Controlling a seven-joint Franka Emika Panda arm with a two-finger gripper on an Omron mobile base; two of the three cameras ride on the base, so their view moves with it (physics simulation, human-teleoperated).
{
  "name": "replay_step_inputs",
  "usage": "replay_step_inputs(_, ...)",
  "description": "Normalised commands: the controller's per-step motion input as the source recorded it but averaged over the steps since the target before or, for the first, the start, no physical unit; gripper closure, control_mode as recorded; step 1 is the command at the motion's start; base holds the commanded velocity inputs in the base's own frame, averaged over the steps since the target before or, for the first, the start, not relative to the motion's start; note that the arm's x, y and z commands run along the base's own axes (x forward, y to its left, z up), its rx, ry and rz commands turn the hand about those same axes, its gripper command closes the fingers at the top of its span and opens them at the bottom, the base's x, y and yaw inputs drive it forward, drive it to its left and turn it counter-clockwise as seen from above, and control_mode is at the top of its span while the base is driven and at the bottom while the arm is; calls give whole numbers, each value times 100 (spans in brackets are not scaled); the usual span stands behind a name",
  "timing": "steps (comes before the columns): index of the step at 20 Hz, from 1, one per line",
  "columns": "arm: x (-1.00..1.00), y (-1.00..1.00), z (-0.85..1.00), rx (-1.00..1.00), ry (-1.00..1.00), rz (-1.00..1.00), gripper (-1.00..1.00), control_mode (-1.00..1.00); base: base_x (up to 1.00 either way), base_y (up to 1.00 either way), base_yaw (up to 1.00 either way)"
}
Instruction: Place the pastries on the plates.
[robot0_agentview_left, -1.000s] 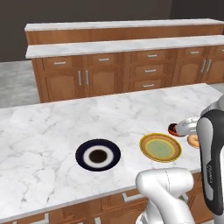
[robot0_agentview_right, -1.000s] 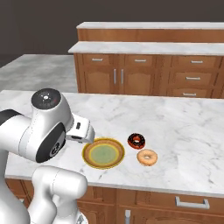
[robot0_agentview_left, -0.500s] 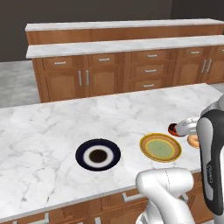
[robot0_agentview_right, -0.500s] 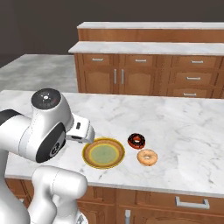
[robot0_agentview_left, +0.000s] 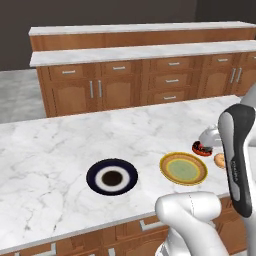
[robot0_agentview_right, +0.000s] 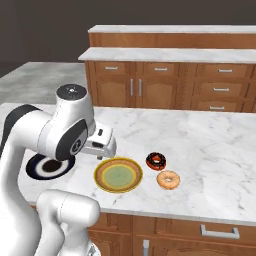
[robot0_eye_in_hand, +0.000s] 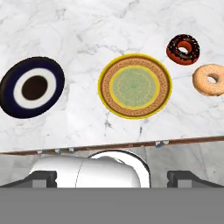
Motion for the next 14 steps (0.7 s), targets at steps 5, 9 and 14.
replay_step_inputs(5, 8, -41, -1, 0, 5, 0, -100, -100, 0, 0, 0)
replay_step_inputs(9, 2, -24, -4, 0, 0, 0, -100, -100, 0, 0, 0)
replay_step_inputs(14, 2, -20, -9, 0, 0, 0, -100, -100, 0, 0, 0)
